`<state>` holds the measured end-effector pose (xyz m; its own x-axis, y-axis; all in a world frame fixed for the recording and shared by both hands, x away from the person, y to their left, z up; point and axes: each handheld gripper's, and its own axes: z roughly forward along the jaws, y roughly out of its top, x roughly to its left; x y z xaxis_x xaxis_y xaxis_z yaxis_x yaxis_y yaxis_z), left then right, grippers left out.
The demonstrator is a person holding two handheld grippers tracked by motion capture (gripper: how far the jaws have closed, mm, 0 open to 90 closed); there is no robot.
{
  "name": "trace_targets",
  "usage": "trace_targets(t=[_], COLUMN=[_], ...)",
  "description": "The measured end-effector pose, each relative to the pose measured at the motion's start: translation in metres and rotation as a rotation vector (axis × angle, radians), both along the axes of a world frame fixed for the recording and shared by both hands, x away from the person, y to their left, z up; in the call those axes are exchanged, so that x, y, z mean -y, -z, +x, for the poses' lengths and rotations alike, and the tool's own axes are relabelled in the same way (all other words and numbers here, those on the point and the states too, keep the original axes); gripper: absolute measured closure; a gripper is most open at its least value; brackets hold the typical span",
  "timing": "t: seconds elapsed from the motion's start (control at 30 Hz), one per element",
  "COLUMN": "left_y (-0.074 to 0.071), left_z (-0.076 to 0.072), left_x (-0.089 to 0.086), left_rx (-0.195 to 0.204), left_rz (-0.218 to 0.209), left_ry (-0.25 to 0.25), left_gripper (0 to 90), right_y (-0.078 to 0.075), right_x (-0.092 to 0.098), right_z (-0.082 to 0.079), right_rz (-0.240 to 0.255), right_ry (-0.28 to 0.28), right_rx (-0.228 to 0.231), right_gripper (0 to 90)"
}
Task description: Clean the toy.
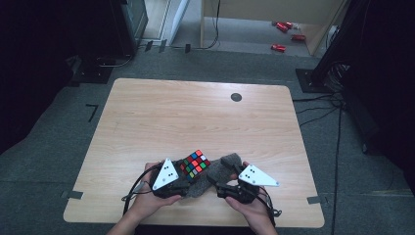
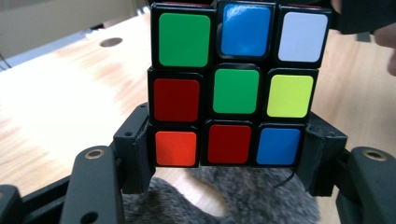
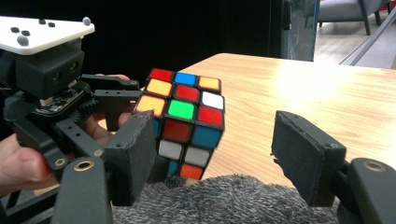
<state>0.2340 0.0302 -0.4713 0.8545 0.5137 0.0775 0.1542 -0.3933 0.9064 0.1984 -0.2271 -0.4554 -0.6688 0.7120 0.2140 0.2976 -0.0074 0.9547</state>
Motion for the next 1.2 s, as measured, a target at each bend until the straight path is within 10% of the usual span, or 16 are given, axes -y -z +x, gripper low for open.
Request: trace_targets(t=[0.23,0.4,0.6,0.7,0.8,1.0,1.2], left_y=[-0.002,-0.007,-0.009,-0.009,-0.009,-0.008,-0.004], left_z=[0.005,0.013,0.018,0.019,0.019,0.019,0.014], left_x=[-0.008,-0.026,-0.036,-0.037,-0.037,-0.036,-0.023], left_rx=[-0.017,-0.042,-0.076,-0.087,-0.095,-0.118,-0.133], left_rz=[0.008,-0.005,-0.001,0.002,-0.003,0.009,0.049], left_ry=[-0.019,-0.067,-0.081,-0.075,-0.064,-0.027,0.028], left_gripper=[34.7,34.7,34.7,34.7,34.7,34.7,34.7], right_y=[0.008,0.025,0.052,0.06,0.064,0.059,0.023], right_x=[0.0,0.002,-0.017,-0.021,-0.018,0.0,0.012], right_z=[0.002,0.009,0.013,0.016,0.018,0.021,0.009], right_rz=[-0.096,-0.125,-0.274,-0.323,-0.355,-0.259,-0.113], right_ry=[0.064,0.074,0.097,0.136,0.152,0.165,0.155], right_rx=[0.019,-0.066,-0.141,-0.175,-0.207,-0.239,-0.087], right_gripper=[31.7,22.1,14.4,24.0,55.5,81.8,84.3])
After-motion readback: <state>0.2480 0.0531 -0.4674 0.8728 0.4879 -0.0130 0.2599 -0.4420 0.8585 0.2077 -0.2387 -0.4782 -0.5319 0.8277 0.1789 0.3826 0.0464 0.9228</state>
